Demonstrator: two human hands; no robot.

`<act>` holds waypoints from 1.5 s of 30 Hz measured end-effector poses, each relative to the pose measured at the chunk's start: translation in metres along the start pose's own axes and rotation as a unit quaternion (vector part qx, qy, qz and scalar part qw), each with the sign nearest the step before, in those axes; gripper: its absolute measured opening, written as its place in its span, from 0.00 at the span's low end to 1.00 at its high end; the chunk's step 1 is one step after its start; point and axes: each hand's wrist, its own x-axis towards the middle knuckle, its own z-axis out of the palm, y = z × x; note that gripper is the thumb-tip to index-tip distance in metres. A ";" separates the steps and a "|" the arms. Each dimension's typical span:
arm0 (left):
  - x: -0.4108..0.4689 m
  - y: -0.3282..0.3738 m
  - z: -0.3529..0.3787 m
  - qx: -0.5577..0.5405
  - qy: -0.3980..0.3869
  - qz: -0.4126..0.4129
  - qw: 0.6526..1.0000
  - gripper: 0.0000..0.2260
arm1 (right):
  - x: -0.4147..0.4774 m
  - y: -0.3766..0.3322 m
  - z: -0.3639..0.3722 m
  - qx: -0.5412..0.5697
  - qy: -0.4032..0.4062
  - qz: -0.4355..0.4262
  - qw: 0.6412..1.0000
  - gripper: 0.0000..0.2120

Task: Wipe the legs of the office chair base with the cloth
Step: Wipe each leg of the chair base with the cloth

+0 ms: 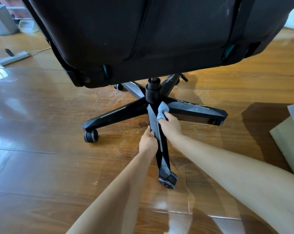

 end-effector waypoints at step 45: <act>-0.026 0.007 0.038 0.195 0.066 0.010 0.979 0.41 | -0.046 0.019 -0.074 -0.055 0.080 0.066 0.993 0.09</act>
